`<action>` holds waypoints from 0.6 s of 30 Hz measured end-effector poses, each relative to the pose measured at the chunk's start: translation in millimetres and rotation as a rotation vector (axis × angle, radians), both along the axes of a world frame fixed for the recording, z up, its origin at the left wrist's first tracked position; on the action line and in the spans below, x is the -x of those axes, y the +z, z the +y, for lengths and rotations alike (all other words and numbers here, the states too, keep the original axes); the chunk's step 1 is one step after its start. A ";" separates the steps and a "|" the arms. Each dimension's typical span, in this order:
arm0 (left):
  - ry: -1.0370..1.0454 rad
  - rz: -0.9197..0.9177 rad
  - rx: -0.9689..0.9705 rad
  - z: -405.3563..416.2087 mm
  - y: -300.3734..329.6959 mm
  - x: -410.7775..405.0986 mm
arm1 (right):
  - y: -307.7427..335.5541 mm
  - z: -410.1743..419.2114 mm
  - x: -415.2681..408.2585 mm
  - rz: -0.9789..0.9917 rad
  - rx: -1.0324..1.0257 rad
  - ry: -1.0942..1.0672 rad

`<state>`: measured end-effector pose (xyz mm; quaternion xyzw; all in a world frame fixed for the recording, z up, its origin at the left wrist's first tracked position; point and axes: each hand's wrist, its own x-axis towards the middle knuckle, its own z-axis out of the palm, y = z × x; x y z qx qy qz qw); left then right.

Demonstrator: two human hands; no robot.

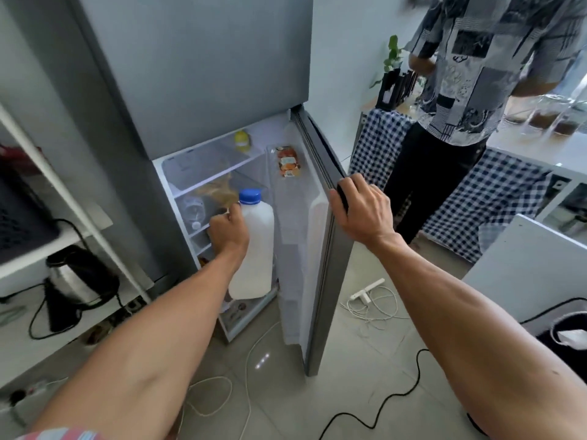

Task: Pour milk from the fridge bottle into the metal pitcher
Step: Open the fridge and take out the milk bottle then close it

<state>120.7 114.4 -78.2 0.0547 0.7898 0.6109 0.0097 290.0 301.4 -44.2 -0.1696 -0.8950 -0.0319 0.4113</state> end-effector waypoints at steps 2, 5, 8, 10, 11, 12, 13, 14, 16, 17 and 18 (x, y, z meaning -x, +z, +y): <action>0.031 -0.008 -0.018 -19.0 -1.6 12.9 | -2.6 -16.0 13.3 -0.069 0.023 0.089; 0.099 -0.041 -0.063 -43.0 -3.0 34.2 | -7.2 -36.0 35.1 -0.182 0.113 0.199; 0.162 -0.062 -0.086 -63.0 4.0 48.9 | -11.0 -54.4 62.2 -0.228 0.221 0.267; 0.204 -0.060 -0.107 -74.8 8.4 57.2 | -13.3 -62.7 82.8 -0.212 0.218 0.311; 0.232 -0.062 -0.103 -80.9 10.2 61.4 | -14.7 -65.6 93.7 -0.214 0.197 0.321; 0.255 -0.068 -0.095 -87.0 12.3 65.3 | -15.8 -68.3 103.8 -0.225 0.176 0.328; 0.273 -0.072 -0.098 -92.5 13.5 68.7 | -17.0 -71.2 113.2 -0.238 0.164 0.342; 0.290 -0.081 -0.107 -98.0 14.7 72.2 | -17.9 -74.0 122.1 -0.244 0.157 0.365; 0.336 -0.075 -0.122 -107.1 19.0 76.2 | -19.3 -80.6 138.4 -0.248 0.166 0.414; 0.359 -0.060 -0.127 -110.6 20.7 77.6 | -20.1 -83.8 146.1 -0.250 0.176 0.433; 0.383 -0.049 -0.130 -114.0 22.4 78.9 | -20.1 -87.2 153.5 -0.255 0.187 0.446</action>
